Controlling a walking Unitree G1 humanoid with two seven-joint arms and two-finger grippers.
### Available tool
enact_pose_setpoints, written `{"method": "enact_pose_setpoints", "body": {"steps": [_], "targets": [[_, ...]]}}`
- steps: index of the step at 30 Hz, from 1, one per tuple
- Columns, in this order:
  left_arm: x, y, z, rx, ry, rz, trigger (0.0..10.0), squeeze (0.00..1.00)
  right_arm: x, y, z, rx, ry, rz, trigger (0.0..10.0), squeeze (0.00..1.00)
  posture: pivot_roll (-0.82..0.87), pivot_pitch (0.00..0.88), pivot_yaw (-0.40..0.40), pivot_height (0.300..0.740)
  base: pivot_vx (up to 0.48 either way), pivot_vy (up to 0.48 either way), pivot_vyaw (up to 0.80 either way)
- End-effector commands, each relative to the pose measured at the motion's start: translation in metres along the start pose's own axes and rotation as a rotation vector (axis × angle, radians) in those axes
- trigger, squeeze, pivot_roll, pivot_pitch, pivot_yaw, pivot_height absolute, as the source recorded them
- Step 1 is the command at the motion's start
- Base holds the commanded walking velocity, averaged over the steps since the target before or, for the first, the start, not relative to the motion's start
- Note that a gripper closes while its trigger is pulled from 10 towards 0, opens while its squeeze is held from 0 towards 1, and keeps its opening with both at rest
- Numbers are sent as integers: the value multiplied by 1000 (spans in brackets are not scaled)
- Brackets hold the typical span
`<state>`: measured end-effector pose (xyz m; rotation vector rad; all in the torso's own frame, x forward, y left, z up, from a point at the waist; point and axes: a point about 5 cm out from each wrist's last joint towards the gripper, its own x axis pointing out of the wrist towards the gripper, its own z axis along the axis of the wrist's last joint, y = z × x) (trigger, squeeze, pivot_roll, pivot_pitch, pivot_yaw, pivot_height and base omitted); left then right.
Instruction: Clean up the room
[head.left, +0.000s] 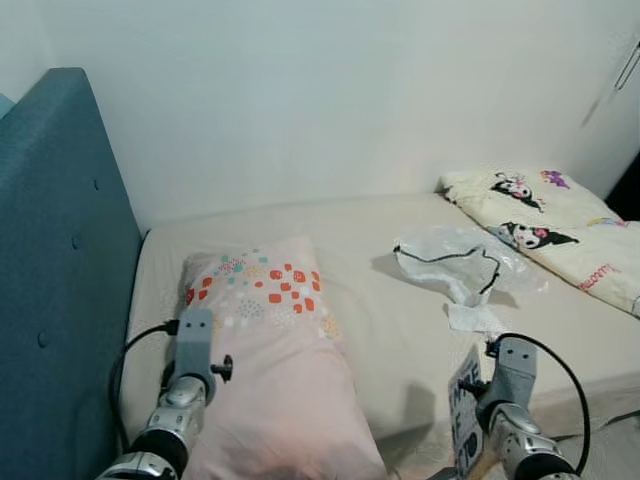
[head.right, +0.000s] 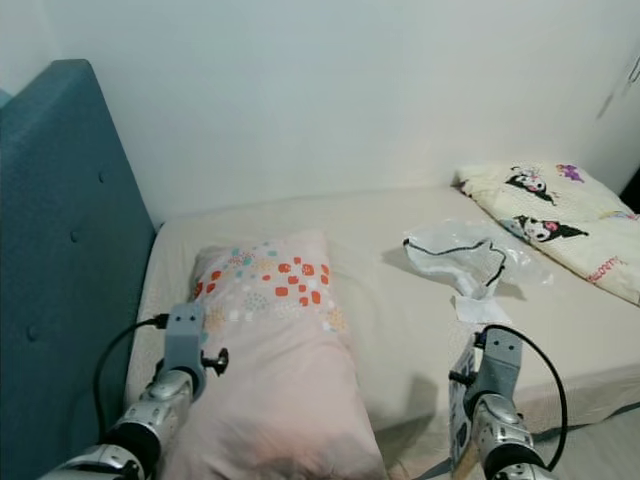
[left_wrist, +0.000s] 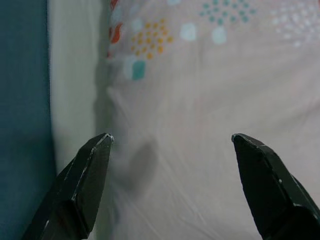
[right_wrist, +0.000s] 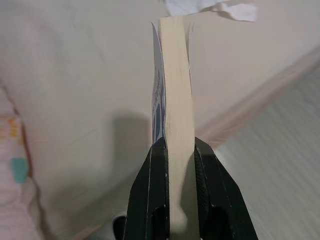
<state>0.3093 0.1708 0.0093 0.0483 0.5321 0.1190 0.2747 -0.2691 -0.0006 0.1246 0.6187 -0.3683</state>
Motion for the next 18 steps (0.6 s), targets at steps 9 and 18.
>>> {"method": "enact_pose_setpoints", "body": {"steps": [9, 18], "targets": [[2, -13, 17, -176, -78, -66, 10000, 0, 1, 10, 16, 54, -75, 53, 10000, 0, -65, 48, -43, 658, 0, 0, 0], [0, -22, 21, -283, -118, -136, 10000, 0, 1, 18, 19, 78, -100, 105, 10000, 0, -58, 47, -42, 633, 0, 0, 0]]}}
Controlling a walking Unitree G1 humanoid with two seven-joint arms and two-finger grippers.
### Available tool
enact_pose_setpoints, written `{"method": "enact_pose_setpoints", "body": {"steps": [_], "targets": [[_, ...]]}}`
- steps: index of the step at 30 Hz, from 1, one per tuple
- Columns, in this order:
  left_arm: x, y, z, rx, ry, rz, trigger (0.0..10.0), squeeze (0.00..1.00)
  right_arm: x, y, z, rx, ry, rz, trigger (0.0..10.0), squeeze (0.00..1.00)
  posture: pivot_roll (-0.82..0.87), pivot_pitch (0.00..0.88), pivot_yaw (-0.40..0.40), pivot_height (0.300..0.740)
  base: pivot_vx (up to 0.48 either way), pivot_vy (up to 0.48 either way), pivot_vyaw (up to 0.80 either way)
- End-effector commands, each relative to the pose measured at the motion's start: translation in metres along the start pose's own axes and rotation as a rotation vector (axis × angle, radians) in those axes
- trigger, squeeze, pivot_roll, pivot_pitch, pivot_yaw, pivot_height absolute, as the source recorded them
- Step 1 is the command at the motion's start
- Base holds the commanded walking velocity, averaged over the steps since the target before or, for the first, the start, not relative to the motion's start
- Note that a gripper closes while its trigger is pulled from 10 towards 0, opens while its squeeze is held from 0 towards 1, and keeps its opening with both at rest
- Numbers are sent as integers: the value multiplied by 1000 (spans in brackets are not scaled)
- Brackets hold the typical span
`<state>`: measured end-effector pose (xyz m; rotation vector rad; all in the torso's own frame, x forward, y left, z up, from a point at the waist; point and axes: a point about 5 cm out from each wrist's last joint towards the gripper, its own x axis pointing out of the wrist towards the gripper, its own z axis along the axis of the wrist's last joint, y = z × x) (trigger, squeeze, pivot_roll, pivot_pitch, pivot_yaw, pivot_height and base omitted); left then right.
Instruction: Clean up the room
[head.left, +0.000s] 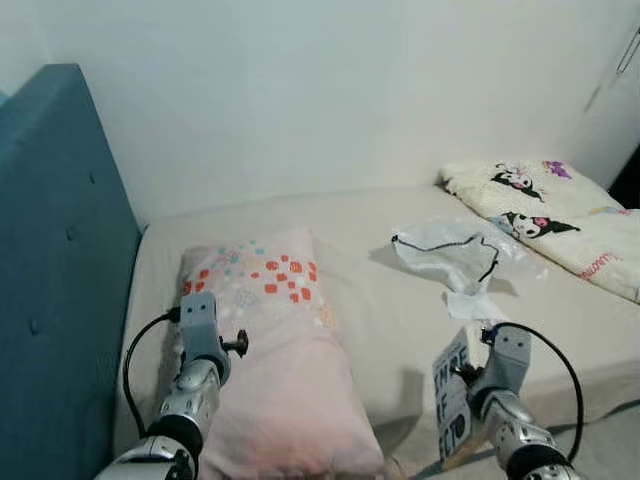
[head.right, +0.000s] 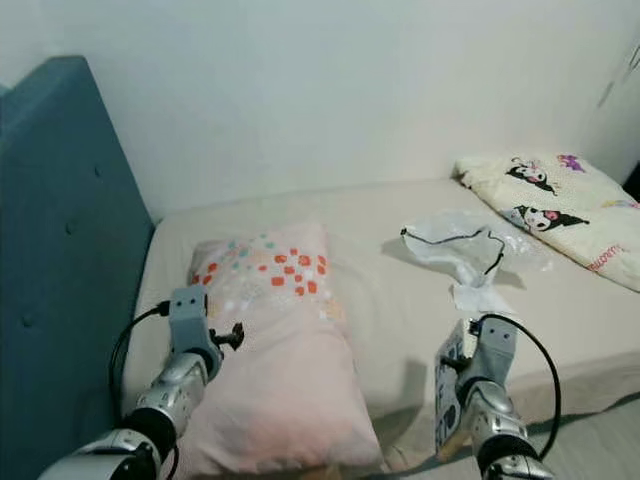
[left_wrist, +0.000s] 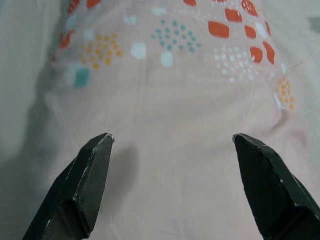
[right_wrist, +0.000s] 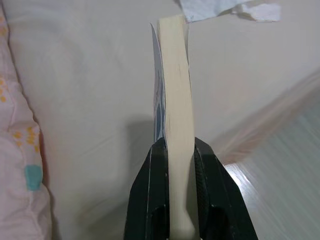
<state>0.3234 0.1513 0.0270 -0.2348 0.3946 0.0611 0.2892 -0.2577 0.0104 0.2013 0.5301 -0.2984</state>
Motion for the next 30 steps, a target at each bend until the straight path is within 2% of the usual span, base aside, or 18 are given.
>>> {"method": "enact_pose_setpoints", "body": {"steps": [1, 8, 10, 11, 14, 15, 18, 19, 21, 22, 25, 30], "targets": [[0, -11, 0, -52, -21, -50, 10000, 0, 1, 3, 7, 27, -45, 18, 10000, 0, -58, 47, -42, 623, 0, 0, 0], [2, -19, 10, -75, -67, -87, 10000, 0, 1, 1, 11, 47, -63, 19, 10000, 0, -59, 47, -36, 603, 0, 0, 0], [5, -23, 27, -84, -129, -92, 10000, 0, 0, -1, 15, 68, -90, 18, 10000, 0, -61, 51, -32, 603, 0, 0, 0], [5, -23, 27, -84, -129, -92, 10000, 0, 0, -1, 15, 68, -90, 18, 10000, 0, -61, 51, -32, 603, 0, 0, 0], [9, -27, 54, -86, -214, -79, 10000, 0, 0, 0, 18, 84, -113, 26, 10000, 0, -63, 62, -20, 603, 0, 0, 0], [9, -27, 54, -86, -214, -79, 10000, 0, 0, 0, 18, 84, -113, 26, 10000, 0, -63, 62, -20, 603, 0, 0, 0], [13, -33, 86, -108, -291, -69, 10000, 0, -2, 4, 19, 110, -139, 49, 10000, 0, -67, 81, -8, 603, 0, 0, 0], [13, -33, 86, -108, -291, -69, 10000, 0, -2, 4, 19, 110, -139, 49, 10000, 0, -67, 81, -8, 603, 0, 0, 0], [15, -37, 105, -89, -329, -50, 10000, 0, -3, 6, 17, 124, -152, 64, 10000, 0, -73, 107, 3, 603, 0, 0, 0], [15, -37, 105, -89, -329, -50, 10000, 0, -3, 6, 17, 124, -152, 64, 10000, 0, -73, 107, 3, 603, 0, 0, 0], [19, -38, 120, -20, -320, -15, 10000, 0, -9, 8, 12, 140, -176, 86, 10000, 0, -87, 154, 27, 603, 0, 0, 0], [23, -34, 118, 19, -233, 34, 10000, 0, -22, 10, 6, 161, -203, 108, 10000, 0, -115, 223, 57, 603, 0, 0, 0]]}}
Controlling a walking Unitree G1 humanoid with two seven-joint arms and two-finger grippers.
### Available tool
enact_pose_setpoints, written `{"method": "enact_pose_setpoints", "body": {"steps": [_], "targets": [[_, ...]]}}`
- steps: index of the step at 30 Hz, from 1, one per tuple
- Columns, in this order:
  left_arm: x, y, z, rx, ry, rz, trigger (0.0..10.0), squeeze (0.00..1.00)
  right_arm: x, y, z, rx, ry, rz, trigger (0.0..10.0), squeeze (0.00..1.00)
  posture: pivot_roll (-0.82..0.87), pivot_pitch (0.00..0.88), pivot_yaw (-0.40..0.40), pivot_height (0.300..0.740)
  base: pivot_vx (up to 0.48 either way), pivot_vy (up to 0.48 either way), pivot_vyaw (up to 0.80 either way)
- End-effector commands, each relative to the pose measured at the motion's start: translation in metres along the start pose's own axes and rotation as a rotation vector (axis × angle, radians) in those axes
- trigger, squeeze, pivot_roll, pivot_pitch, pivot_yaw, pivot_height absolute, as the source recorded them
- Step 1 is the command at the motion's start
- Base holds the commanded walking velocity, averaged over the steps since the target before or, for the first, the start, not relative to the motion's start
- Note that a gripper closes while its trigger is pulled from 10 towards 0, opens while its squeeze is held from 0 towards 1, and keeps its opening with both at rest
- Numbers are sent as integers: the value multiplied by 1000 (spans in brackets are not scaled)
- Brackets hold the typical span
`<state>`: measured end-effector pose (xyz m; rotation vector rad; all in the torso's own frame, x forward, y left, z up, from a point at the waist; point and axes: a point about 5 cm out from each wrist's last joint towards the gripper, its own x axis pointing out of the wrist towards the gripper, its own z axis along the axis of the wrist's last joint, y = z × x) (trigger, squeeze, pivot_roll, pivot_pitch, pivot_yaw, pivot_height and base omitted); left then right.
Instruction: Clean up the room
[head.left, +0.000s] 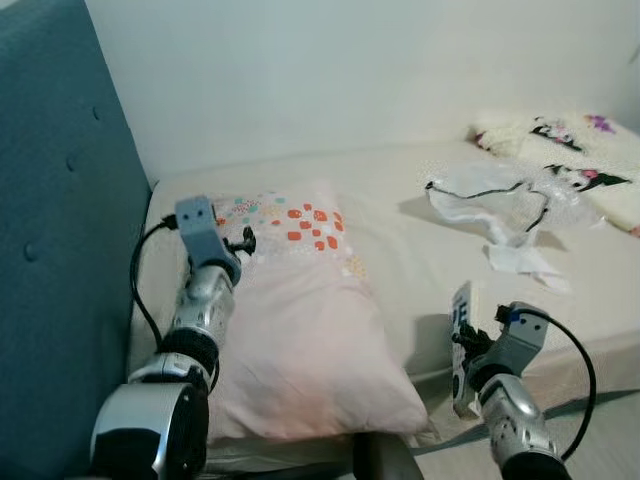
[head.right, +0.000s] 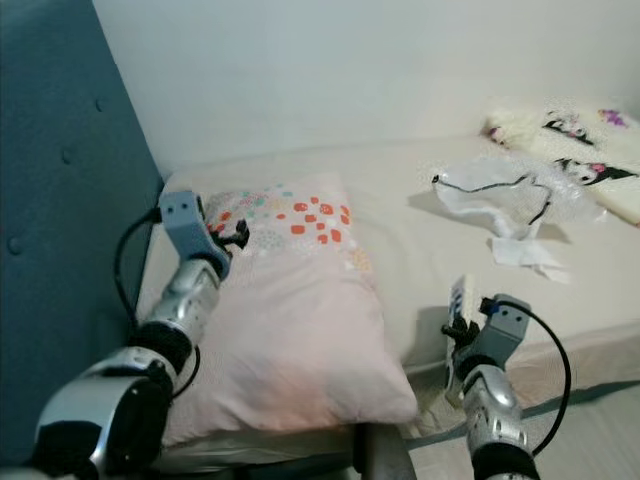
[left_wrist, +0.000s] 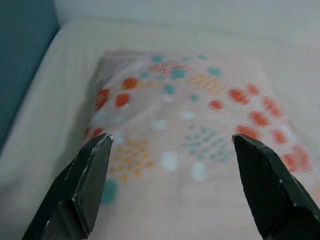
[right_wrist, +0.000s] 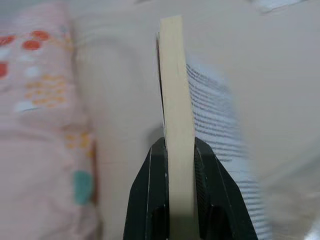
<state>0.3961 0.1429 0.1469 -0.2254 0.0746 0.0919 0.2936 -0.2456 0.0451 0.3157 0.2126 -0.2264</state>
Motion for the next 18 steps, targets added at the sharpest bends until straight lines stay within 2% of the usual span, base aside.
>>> {"method": "enact_pose_setpoints", "body": {"steps": [1, 3, 7, 8, 11, 16, 18], "targets": [[-2, 8, -15, 29, 87, 36, 10000, 0, -12, -8, -19, 30, 79, -36, 10000, 0, -115, 223, 57, 603, 0, 0, 0], [-2, 11, -17, 35, 117, 54, 10000, 0, -22, -7, -18, 38, 62, -29, 10000, 0, -127, 258, 67, 603, 0, 0, 0], [-2, 11, -17, 40, 135, 66, 10000, 0, -28, -7, -16, 47, 51, -25, 10000, 0, -133, 280, 74, 603, 0, 0, 0], [-1, 10, -18, 51, 152, 68, 10000, 0, -36, -7, -14, 58, 39, -20, 10000, 0, -139, 309, 81, 603, 0, 0, 0], [-2, 6, -23, 23, 206, 67, 10000, 0, -59, -4, -6, 75, 11, -3, 10000, 0, -159, 360, 89, 603, 0, 0, 0], [-3, -2, -28, -41, 238, 18, 10000, 0, -73, -2, 3, 90, -4, 0, 10000, 0, -187, 404, 97, 603, 0, 0, 0], [-4, -3, -30, -43, 241, 11, 10000, 0, -77, -2, 5, 92, -9, -1, 10000, 0, -198, 417, 97, 603, 0, 0, 0]]}}
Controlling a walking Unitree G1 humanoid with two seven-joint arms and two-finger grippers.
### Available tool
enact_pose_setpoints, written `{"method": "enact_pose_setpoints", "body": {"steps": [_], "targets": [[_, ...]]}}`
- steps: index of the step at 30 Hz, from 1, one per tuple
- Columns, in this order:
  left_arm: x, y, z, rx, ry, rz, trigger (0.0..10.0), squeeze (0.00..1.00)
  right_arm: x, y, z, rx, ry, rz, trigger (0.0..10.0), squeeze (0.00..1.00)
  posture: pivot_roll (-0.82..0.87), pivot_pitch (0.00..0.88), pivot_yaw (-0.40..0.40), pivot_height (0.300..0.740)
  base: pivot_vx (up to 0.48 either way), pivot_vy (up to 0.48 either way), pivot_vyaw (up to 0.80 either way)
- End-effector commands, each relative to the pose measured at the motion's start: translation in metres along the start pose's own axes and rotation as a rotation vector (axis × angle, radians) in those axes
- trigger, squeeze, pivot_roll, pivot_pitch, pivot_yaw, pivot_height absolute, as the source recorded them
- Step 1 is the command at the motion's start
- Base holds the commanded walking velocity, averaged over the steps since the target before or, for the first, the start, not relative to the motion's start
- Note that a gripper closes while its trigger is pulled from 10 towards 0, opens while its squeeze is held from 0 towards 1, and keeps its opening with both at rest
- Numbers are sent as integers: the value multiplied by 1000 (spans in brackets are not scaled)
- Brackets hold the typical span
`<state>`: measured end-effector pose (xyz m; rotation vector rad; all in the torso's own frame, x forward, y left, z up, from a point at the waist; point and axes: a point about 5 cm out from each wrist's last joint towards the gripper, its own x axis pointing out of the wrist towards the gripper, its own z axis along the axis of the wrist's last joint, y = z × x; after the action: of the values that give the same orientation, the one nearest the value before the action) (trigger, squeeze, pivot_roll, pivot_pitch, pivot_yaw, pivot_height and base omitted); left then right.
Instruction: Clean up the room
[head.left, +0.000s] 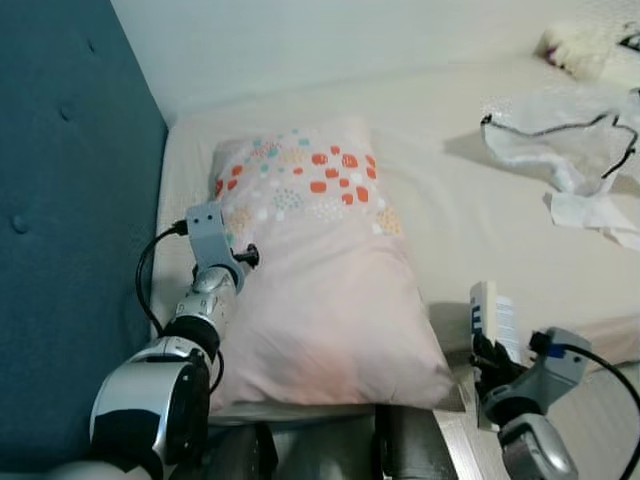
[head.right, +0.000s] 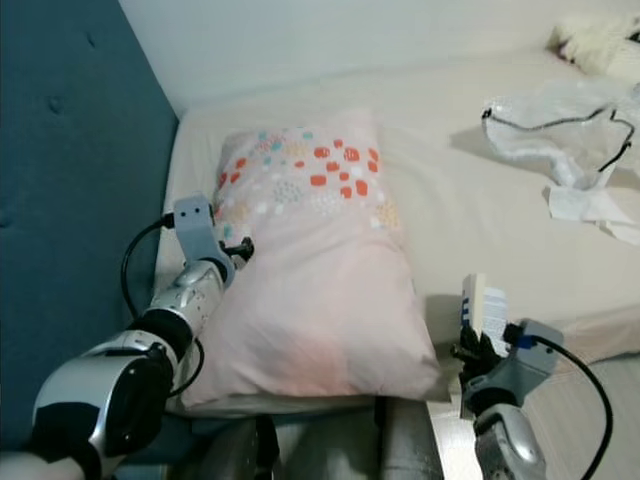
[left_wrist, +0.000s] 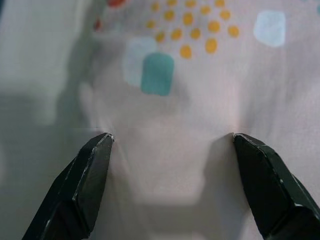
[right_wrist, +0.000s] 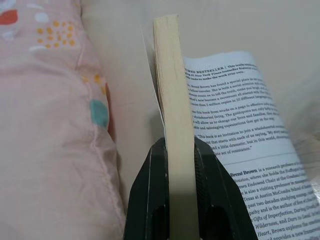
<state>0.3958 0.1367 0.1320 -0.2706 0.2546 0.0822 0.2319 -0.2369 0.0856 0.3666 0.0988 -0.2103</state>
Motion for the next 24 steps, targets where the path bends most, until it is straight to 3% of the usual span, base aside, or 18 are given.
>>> {"method": "enact_pose_setpoints", "body": {"steps": [1, 3, 4, 8, 16, 17, 22, 24], "targets": [[-2, -1, -17, -28, 71, -13, 10000, 0, -13, -6, -14, 32, 89, -46, 10000, 0, -207, 432, 97, 603, 0, 0, 0], [-2, -2, -19, -46, 80, -23, 10000, 0, -18, -4, -10, 34, 91, -48, 10000, 0, -207, 432, 97, 603, 0, 0, 0], [-3, -7, -20, -104, 90, -72, 10000, 0, -25, -4, -6, 33, 97, -52, 10000, 0, -215, 447, 98, 603, 0, 0, 0], [-3, -17, -17, -190, 75, -164, 10000, 0, -35, -4, -1, 35, 114, -62, 10000, 0, -229, 465, 97, 603, 0, 0, 0], [-5, -34, -14, -282, 67, -307, 10000, 0, -39, -2, 8, 35, 112, -64, 10000, 0, -246, 482, 94, 603, 0, 0, 0], [-6, -39, -17, -296, 75, -337, 0, 0, -39, -3, 10, 35, 109, -69, 10000, 0, -246, 483, 94, 603, 0, 0, 0], [-9, -49, -24, -279, 89, -395, 0, 0, -38, -3, 17, 43, 99, -75, 10000, 0, -243, 481, 96, 603, 0, 0, 0], [-10, -50, -27, -208, 85, -410, 0, 0, -36, -1, 22, 49, 90, -76, 10000, 0, -239, 475, 99, 603, 0, 0, 0]]}}
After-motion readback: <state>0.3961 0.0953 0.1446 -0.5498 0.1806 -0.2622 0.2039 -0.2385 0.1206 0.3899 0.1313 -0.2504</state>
